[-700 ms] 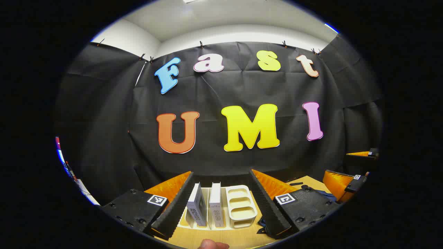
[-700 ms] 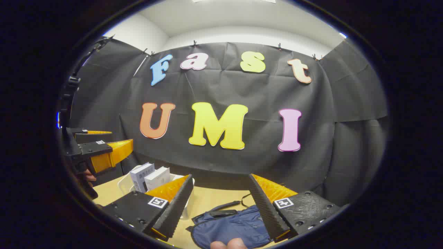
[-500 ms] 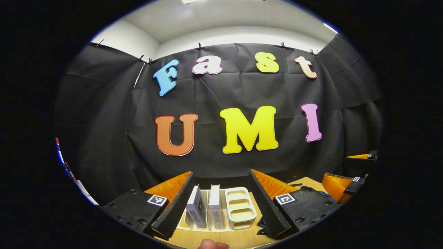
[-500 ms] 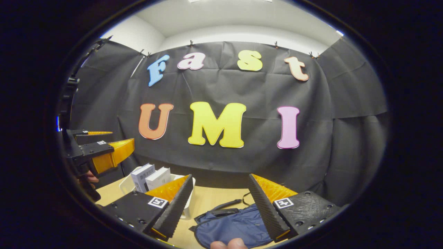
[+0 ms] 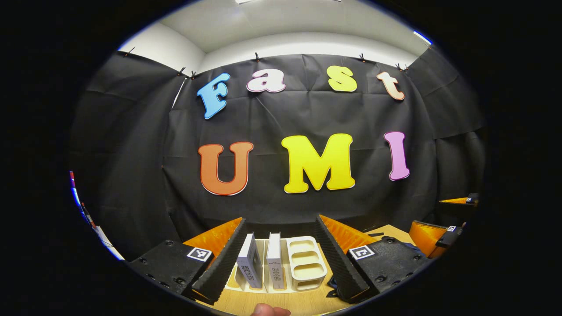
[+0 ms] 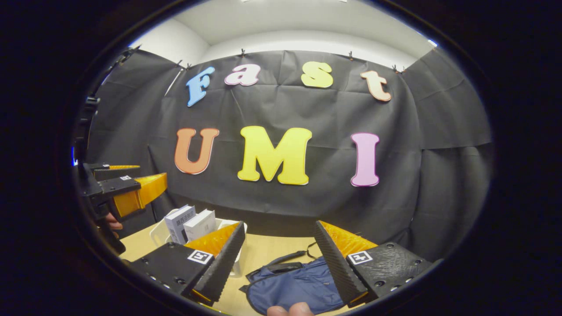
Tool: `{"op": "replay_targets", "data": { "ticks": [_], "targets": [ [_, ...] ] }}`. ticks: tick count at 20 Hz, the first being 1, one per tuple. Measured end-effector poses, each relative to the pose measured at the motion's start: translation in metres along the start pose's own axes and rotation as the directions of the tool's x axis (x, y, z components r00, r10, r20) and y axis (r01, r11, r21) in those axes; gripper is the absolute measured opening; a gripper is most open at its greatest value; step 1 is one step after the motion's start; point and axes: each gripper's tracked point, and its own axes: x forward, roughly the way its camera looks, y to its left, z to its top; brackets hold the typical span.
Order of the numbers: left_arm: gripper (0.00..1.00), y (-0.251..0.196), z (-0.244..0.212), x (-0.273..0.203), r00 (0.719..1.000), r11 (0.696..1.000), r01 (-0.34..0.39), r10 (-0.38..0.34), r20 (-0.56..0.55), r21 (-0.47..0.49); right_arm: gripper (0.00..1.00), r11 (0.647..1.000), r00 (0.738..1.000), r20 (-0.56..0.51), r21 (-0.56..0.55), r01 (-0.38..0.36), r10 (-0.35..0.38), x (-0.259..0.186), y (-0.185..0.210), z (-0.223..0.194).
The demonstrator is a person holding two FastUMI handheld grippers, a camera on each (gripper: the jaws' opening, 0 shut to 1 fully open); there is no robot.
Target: Open the schoolbag, grab two books from the bookshelf and put them into the schoolbag.
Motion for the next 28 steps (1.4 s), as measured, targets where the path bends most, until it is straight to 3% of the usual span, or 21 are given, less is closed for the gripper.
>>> {"op": "replay_targets", "data": {
  "ticks": [7, 14, 16, 20, 23, 28],
  "targets": [
    [0.97, 0.005, -0.003, -0.002, 1.0, 1.0, -0.002, 0.002, 0.0, -0.009, 0.97, 1.0, 0.998, -0.054, -0.021, -0.016, 0.015, 0.001, 0.01, -0.026],
    [0.97, 0.011, -0.005, -0.008, 1.0, 1.0, -0.009, 0.009, -0.011, -0.012, 0.96, 0.996, 0.978, -0.203, -0.068, -0.06, 0.045, -0.004, 0.017, -0.111],
    [0.97, 0.014, -0.008, -0.008, 1.0, 1.0, -0.016, 0.016, -0.014, -0.011, 0.98, 0.993, 0.962, -0.267, -0.09, -0.083, 0.056, -0.005, 0.022, -0.148],
    [0.97, 0.02, -0.011, -0.016, 0.999, 1.0, -0.027, 0.027, -0.027, -0.007, 0.96, 0.984, 0.902, -0.425, -0.114, -0.138, 0.077, -0.012, 0.035, -0.232],
    [0.97, 0.026, -0.013, -0.02, 0.998, 0.999, -0.037, 0.037, -0.042, 0.006, 0.96, 0.975, 0.862, -0.499, -0.133, -0.179, 0.09, -0.013, 0.042, -0.275],
    [0.97, 0.031, -0.014, -0.027, 0.997, 0.998, -0.051, 0.052, -0.057, 0.019, 0.96, 0.965, 0.823, -0.564, -0.169, -0.199, 0.071, -0.005, 0.043, -0.325]
  ]
}}
